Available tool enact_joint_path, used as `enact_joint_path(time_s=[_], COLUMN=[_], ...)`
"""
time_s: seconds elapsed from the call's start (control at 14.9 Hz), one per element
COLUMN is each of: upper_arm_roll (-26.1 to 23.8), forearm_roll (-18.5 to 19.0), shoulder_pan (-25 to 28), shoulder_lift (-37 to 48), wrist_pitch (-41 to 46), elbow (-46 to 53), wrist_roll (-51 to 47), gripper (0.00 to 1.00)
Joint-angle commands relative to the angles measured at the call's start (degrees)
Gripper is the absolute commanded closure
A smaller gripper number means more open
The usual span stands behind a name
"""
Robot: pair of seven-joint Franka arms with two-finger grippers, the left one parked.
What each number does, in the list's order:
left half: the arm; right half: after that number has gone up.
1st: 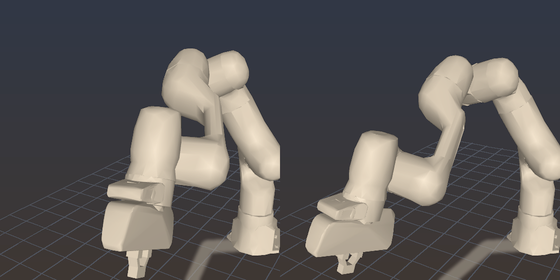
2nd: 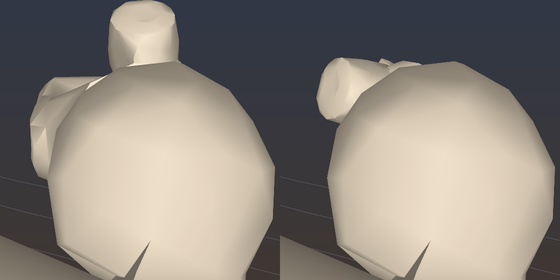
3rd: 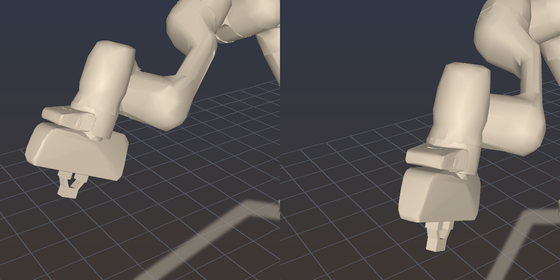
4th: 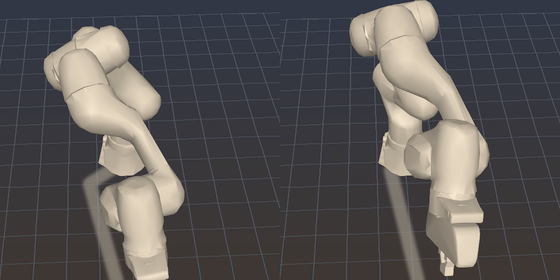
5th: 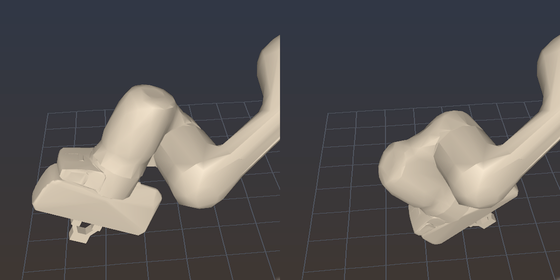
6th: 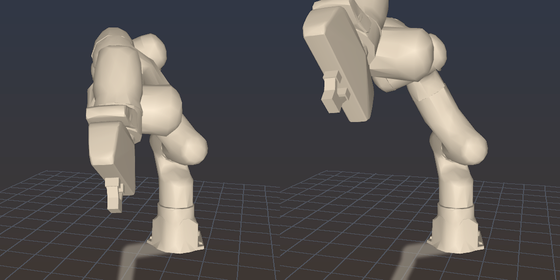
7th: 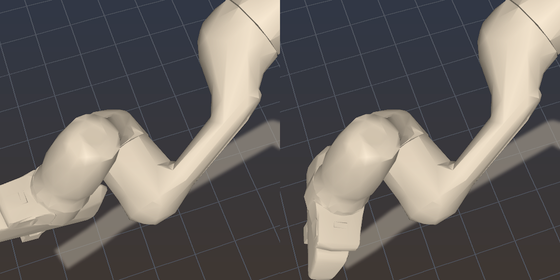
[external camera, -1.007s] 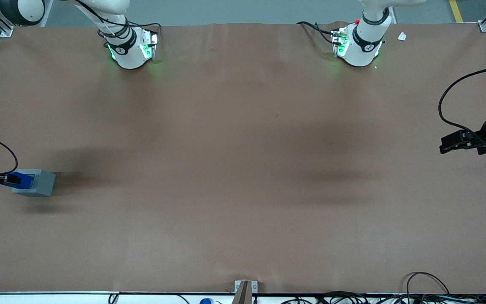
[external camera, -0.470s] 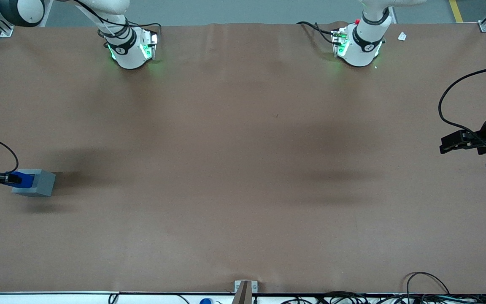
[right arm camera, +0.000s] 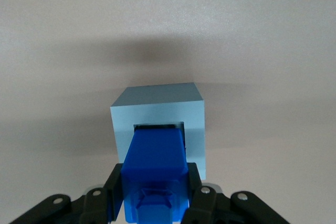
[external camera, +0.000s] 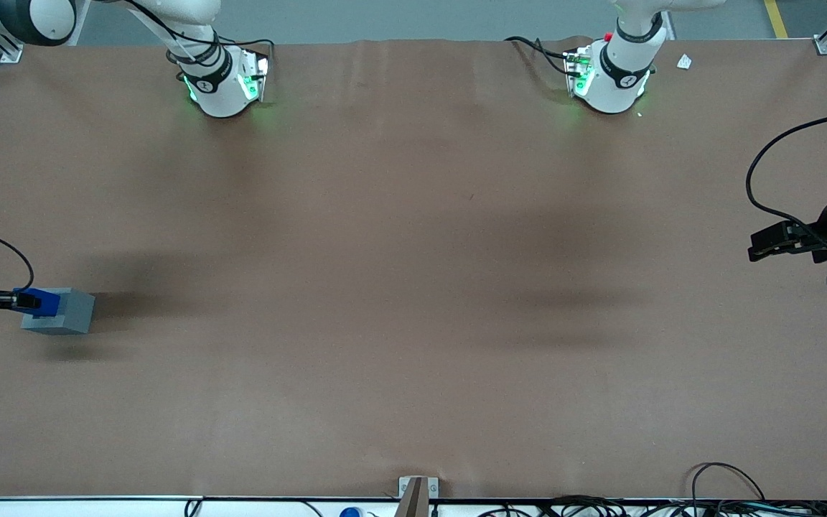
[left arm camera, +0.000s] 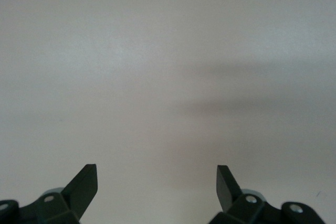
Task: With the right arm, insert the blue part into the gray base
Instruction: 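Lower the blue block into the gray base's opening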
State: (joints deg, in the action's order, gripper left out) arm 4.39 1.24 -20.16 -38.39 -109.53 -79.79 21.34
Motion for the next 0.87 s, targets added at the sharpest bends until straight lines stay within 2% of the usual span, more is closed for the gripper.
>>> enact_joint_path(time_s=[0.0,0.81], upper_arm_roll=[-0.53,-0.53], forearm_roll=[0.43,2.19], shoulder_pan=[-0.59,-0.5], shoulder_lift=[-0.64,-1.08], wrist_pitch=[0.98,1.07], elbow=[0.86,1.21], wrist_roll=[0.72,1.86], gripper=[0.99,0.99])
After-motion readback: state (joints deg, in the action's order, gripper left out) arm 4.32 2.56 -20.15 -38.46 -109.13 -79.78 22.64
